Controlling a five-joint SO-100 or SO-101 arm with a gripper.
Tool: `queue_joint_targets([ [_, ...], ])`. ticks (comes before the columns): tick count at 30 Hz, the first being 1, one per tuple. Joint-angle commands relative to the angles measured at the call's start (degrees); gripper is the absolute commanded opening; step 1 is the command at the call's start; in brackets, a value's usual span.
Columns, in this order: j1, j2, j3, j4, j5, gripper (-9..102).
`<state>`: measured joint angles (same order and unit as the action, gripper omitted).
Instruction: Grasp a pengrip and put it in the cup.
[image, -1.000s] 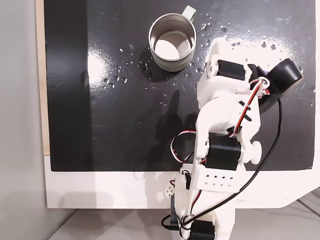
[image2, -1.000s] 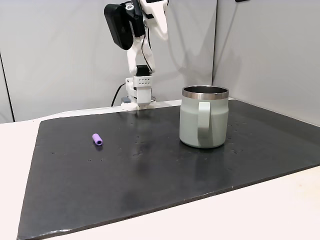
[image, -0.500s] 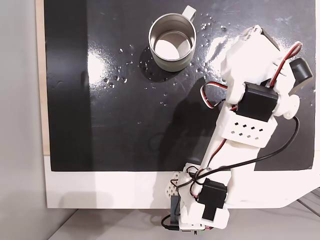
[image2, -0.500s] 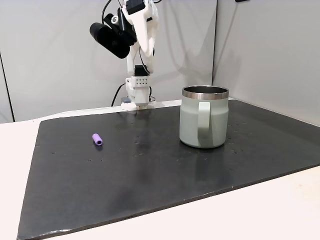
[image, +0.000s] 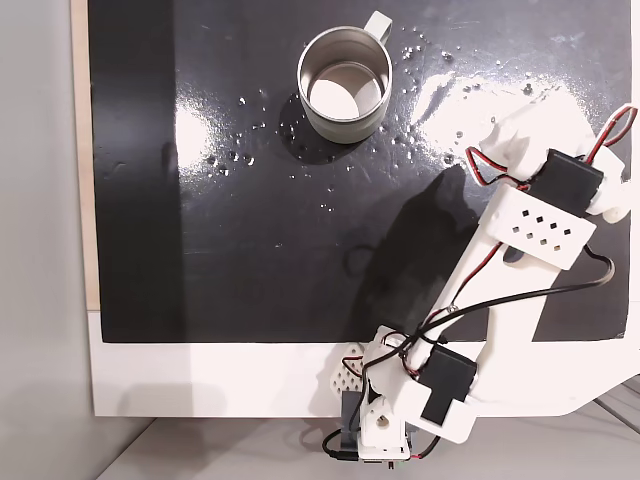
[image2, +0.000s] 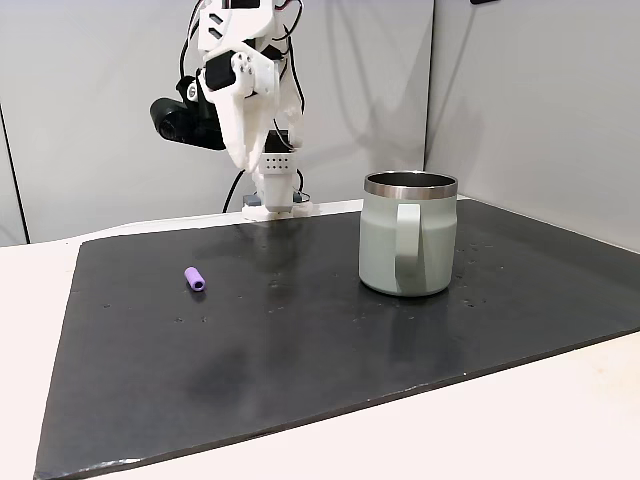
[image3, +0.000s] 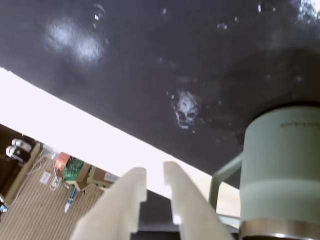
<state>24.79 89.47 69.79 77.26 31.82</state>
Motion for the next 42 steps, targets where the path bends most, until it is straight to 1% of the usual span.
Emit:
queue_joint_targets([
  [1,1.5,-1.2,-0.7,0.4,0.5,0],
  [23,11.6,-19.7,-5.2,2.5,0.9,0],
  [30,12.2,-20.5,-7.9,5.3,0.2,16],
  [37,11.5,-23.7,-12.4,8.7,-2.0,20],
  [42,12.0,-26.3,-14.8,9.1,-2.1,21],
])
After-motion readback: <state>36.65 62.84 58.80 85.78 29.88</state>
